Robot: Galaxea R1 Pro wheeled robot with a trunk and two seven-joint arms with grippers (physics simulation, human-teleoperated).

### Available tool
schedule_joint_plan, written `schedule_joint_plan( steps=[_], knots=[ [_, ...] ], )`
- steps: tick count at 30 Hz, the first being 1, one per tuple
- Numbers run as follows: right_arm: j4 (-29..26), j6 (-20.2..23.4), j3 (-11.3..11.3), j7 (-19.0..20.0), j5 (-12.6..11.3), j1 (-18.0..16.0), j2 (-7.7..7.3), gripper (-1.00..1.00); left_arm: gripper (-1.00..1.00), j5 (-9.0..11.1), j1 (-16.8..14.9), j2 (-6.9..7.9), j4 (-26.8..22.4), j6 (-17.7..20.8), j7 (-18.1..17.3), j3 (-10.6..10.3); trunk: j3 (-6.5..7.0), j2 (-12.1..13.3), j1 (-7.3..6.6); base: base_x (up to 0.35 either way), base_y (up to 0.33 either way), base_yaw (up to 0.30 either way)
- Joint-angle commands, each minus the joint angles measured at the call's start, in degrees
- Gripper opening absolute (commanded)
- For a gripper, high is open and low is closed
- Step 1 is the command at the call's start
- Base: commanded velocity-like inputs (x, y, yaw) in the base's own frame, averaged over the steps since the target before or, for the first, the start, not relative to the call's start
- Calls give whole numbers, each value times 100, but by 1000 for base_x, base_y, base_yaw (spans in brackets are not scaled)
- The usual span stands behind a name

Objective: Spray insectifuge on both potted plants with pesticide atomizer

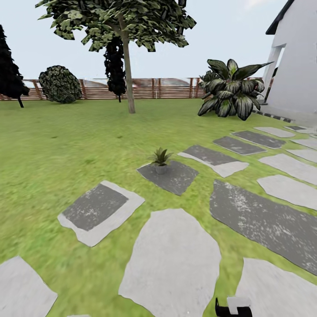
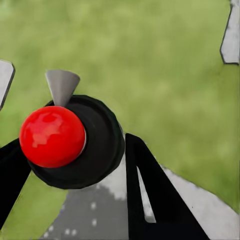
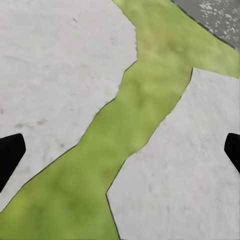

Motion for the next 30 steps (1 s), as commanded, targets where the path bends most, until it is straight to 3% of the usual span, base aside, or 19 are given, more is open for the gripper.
schedule_joint_plan(
  steps=[1,30],
  knots=[
    [6,-10,-32,-29,60,-4,1,100,-100,42,-3,0,4,-18,10,-39,-5,-1,3,339,0,-13],
    [6,-10,-30,-30,60,-4,3,100,-100,42,-4,0,4,-18,5,-39,-4,-1,3,339,41,-1]
  ],
)
